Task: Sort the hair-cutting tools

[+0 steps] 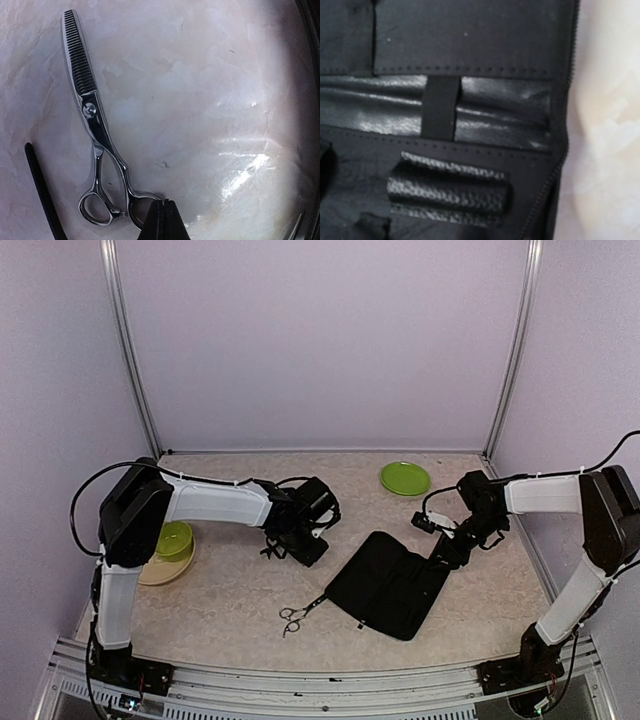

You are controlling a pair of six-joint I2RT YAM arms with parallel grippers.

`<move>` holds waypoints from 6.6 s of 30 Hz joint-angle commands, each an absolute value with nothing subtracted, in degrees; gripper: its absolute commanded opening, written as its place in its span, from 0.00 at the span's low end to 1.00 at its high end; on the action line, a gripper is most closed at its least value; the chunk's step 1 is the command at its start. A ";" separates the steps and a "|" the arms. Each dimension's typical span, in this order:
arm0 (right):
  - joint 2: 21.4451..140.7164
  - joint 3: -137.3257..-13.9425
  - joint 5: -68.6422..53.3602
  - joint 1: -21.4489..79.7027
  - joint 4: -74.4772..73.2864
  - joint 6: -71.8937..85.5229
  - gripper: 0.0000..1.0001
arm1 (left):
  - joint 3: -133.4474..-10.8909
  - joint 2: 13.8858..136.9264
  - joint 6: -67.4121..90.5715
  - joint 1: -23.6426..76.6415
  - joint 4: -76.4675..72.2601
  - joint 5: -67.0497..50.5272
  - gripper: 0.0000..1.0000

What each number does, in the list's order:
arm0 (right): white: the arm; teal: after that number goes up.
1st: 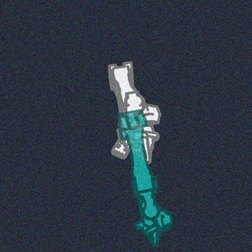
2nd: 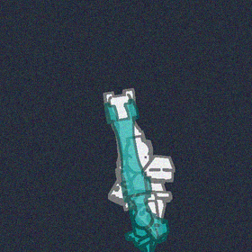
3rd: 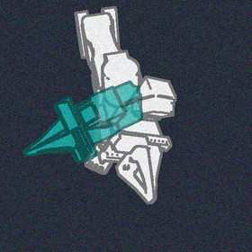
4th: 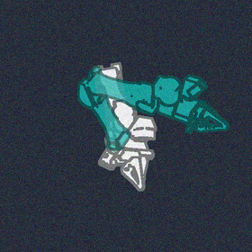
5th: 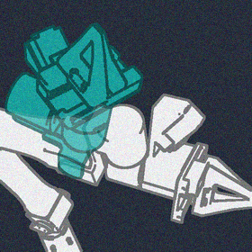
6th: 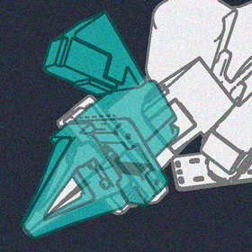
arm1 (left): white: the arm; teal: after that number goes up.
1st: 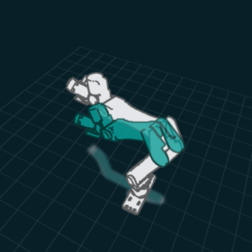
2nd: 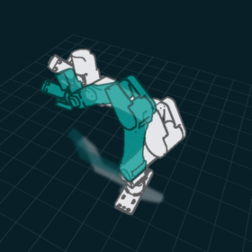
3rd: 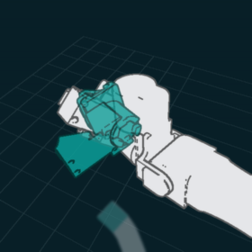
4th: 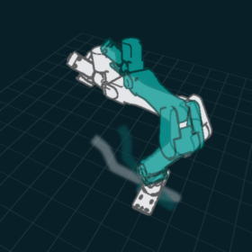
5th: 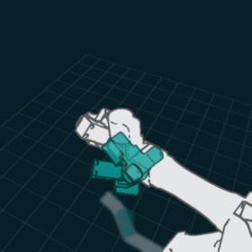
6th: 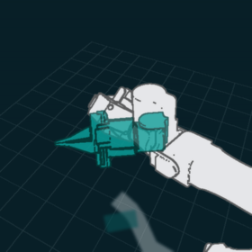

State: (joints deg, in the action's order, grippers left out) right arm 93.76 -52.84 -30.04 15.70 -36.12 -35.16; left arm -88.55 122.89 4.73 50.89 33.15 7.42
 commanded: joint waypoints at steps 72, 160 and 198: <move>92.01 -53.17 -40.07 17.78 -40.75 -40.57 0.45 | -96.12 129.07 -2.08 44.01 45.67 0.95 0.20; 93.11 -52.30 -37.35 17.95 -39.83 -38.96 0.43 | -104.68 130.87 -3.76 61.09 56.45 -9.71 0.00; 100.35 -55.44 -36.34 19.33 -39.62 -35.69 0.52 | -117.90 137.35 -3.08 61.77 59.61 -8.67 0.00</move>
State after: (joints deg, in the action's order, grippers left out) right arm 98.96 -55.11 -32.88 16.43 -36.95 -34.37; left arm -115.87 135.44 -2.85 61.49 59.75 -11.27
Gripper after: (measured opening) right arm 0.519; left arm 0.007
